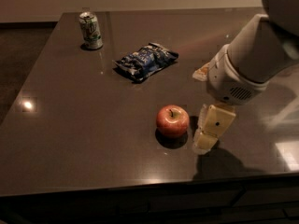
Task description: Pick apple
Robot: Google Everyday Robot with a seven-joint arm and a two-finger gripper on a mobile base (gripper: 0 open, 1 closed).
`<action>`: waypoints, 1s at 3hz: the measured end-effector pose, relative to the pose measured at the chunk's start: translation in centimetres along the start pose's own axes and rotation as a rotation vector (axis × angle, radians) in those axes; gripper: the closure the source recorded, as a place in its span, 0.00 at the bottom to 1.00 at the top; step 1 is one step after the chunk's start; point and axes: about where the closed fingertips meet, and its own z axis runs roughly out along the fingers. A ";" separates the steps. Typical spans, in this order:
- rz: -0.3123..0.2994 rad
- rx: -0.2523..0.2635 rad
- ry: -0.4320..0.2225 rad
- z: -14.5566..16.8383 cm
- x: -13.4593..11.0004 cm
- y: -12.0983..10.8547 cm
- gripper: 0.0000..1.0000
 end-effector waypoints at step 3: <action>-0.041 -0.060 -0.006 4.0 -2.4 0.7 0.00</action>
Offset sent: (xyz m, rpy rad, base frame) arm 0.0061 0.0398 -0.0362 0.0083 0.0544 0.0658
